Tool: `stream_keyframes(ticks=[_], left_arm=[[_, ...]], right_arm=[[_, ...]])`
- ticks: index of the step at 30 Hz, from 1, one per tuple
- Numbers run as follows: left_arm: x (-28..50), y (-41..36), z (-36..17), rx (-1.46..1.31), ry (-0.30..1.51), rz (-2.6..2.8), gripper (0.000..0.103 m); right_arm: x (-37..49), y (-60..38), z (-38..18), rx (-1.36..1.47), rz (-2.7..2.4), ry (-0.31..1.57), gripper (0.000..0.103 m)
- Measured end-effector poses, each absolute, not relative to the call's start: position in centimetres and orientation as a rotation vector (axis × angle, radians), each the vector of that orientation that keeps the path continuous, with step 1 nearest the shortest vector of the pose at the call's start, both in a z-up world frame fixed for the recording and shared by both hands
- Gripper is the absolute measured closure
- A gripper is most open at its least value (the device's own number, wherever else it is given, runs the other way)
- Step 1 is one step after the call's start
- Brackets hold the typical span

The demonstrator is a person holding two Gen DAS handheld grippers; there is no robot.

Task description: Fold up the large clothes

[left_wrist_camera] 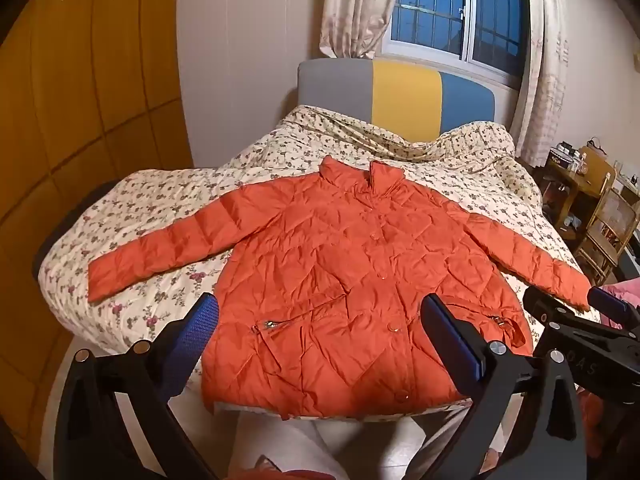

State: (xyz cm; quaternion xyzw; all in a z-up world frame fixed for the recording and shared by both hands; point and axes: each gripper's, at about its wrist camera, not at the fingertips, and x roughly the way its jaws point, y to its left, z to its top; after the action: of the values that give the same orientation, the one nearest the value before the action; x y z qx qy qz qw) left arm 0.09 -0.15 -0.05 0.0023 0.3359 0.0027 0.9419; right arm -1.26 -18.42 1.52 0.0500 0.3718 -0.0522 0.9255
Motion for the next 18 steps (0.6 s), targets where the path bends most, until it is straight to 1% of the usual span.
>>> stream_keyframes(ticks=[4,5,17,18], left_arm=[[-0.56,0.05,0.23,-0.010,0.661,-0.002,0.003],[0.22,0.06,0.22,-0.007,0.682,0.001,0.003],[0.14,0.23,0.62,-0.018,0.676,-0.007,0.003],[0.31,0.39,0.02,-0.025,0.679,-0.005,0.003]], right_arm=[[-1.36,-19.01,1.67,0.100,-0.104,0.757,0.002],[-1.16,-18.58,1.46,0.090,-0.117,0.770,0.002],[-0.90,-18.57,1.46,0.091,-0.108,0.772,0.002],[-0.88,-18.53,1.45,0.091,-0.108,0.774,0.002]])
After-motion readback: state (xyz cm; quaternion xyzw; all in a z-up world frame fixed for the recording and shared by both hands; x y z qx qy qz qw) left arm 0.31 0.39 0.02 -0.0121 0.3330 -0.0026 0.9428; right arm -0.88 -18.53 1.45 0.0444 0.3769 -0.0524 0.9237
